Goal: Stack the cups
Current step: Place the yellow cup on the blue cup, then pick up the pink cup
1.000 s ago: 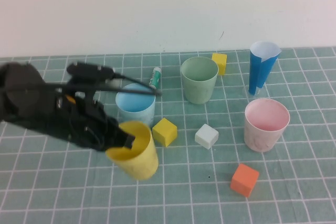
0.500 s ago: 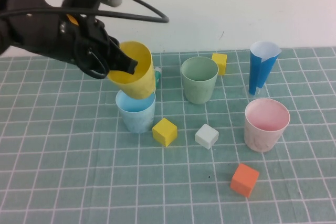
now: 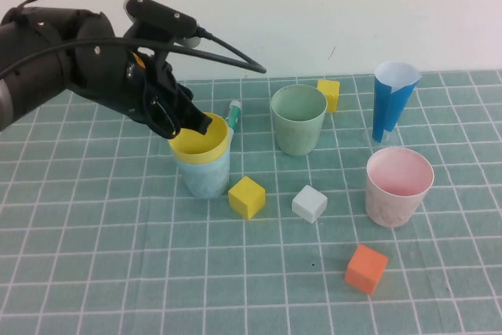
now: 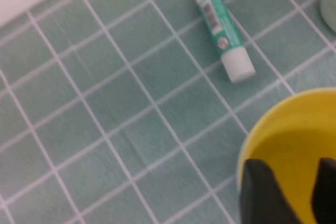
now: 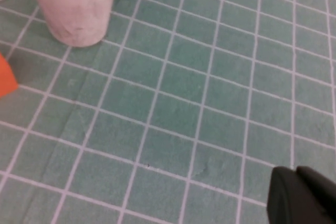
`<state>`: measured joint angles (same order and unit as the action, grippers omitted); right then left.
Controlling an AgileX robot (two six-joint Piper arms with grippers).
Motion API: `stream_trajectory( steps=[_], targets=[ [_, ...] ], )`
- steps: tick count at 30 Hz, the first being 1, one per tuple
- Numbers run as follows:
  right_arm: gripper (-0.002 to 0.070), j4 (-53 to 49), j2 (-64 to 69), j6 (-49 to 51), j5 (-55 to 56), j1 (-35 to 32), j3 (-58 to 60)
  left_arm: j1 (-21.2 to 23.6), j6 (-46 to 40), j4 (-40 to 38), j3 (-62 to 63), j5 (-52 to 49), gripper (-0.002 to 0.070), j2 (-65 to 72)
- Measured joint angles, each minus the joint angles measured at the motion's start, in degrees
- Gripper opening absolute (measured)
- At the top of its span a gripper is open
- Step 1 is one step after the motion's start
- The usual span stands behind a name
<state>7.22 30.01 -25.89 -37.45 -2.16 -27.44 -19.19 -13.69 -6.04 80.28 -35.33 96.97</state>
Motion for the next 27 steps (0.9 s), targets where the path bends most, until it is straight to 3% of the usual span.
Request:
stream_trajectory(
  steps=[3, 5, 10, 12, 16, 21, 25, 27],
  targets=[
    [-0.0003, 6.57, 0.00, -6.54, 0.00, 0.00, 0.00, 0.00, 0.77, 2.04, 0.20, 1.77, 0.0261, 0.00],
    [-0.0003, 11.09, 0.03, -12.10, 0.00, 0.00, -0.05, 0.00, 1.56, 3.38, 0.20, 2.67, 0.0256, -0.57],
    [-0.0003, 18.45, 2.64, -22.63, -3.06, 0.00, -2.56, 0.00, 6.80, 12.59, 0.20, 3.18, 0.0065, -4.65],
    [-0.0003, 20.22, 5.25, -24.98, -5.16, 0.00, -4.46, 0.00, 11.29, 16.82, 0.20, 2.88, 0.0030, -7.46],
    [-0.0003, 24.11, 12.66, -30.52, -9.67, 0.00, -9.65, 0.00, 17.33, 20.97, -1.74, 1.76, 0.0006, -14.89],
    [0.0003, 30.70, 24.33, -37.04, -12.89, 0.28, -17.88, 0.00, 20.52, 21.19, -14.32, 6.97, 0.0002, -27.25],
    [0.0075, 31.13, 33.50, -39.53, -12.39, 2.71, -23.88, 0.00, 20.75, 18.40, -23.47, 10.61, 0.0001, -35.30],
    [0.0158, 30.37, 38.17, -40.17, -12.25, 5.01, -26.99, 0.00, 20.75, 16.77, -26.82, 9.99, 0.0001, -38.54]
  ],
)
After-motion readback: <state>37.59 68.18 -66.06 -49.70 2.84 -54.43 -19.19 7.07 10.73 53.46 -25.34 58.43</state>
